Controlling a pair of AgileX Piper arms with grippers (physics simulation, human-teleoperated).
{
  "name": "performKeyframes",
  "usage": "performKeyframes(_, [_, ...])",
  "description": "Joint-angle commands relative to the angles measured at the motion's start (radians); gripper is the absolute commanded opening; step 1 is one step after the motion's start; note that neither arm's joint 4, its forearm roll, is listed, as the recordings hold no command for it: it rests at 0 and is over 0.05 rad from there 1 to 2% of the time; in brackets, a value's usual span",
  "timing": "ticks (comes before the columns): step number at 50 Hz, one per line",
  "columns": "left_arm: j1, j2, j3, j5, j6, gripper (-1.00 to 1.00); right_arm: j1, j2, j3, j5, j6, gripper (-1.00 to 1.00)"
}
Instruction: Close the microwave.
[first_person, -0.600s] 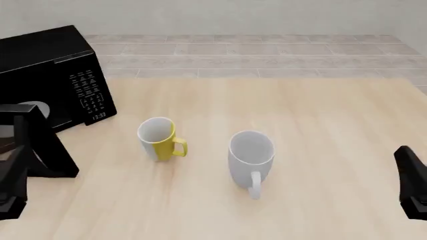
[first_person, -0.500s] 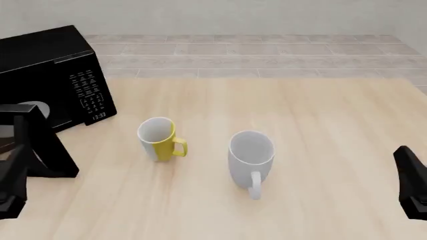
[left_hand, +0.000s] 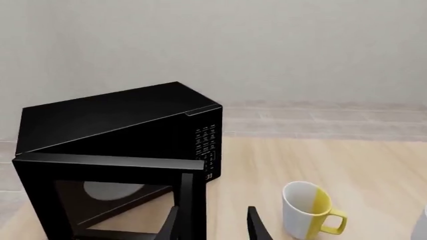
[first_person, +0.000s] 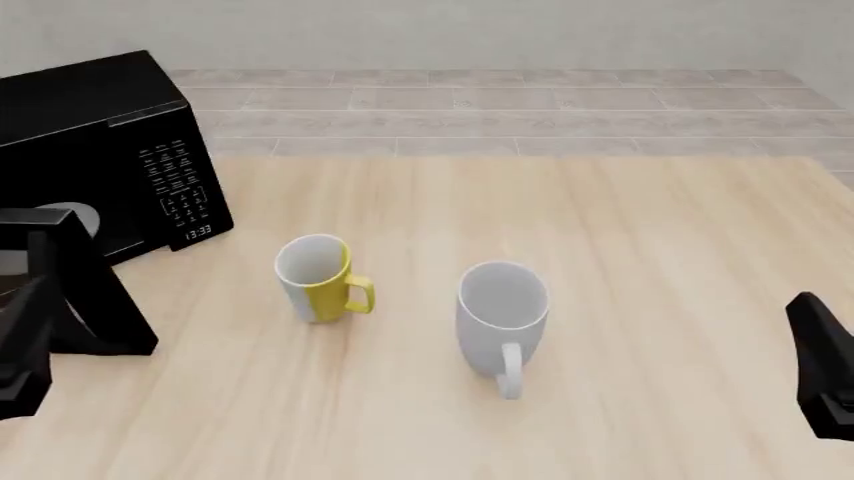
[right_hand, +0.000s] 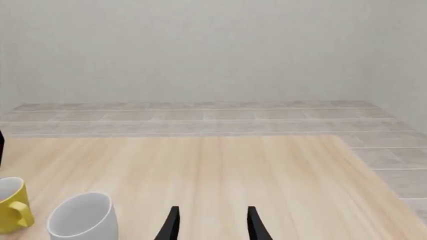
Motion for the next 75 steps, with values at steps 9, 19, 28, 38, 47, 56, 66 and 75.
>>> performKeyframes(9, [0.016, 0.228, 0.02, -0.217, -0.005, 1.0, 0.004, 0.0, 0.0, -0.003, 0.001, 1.0])
performKeyframes(19, [0.053, 0.284, 0.02, -0.259, 0.004, 1.0, 0.003, 0.002, 0.0, -0.005, -0.003, 1.0])
performKeyframes(28, [0.078, 0.317, 0.021, -0.291, 0.004, 1.0, 0.006, 0.008, 0.0, -0.001, -0.012, 1.0])
performKeyframes(38, [0.096, 0.349, 0.02, -0.321, 0.008, 1.0, 0.009, 0.011, 0.0, -0.002, -0.005, 1.0])
performKeyframes(47, [0.102, 0.435, 0.02, -0.397, 0.024, 1.0, 0.006, 0.007, 0.0, -0.004, 0.005, 1.0])
performKeyframes(56, [0.108, 0.558, 0.02, -0.5, 0.025, 1.0, 0.011, 0.003, -0.001, -0.01, 0.005, 1.0])
performKeyframes(66, [0.114, 0.655, 0.02, -0.578, 0.021, 1.0, 0.012, 0.005, -0.002, -0.014, 0.011, 1.0])
performKeyframes(75, [0.114, 0.773, 0.02, -0.68, 0.014, 1.0, 0.029, 0.003, -0.003, -0.011, 0.037, 1.0])
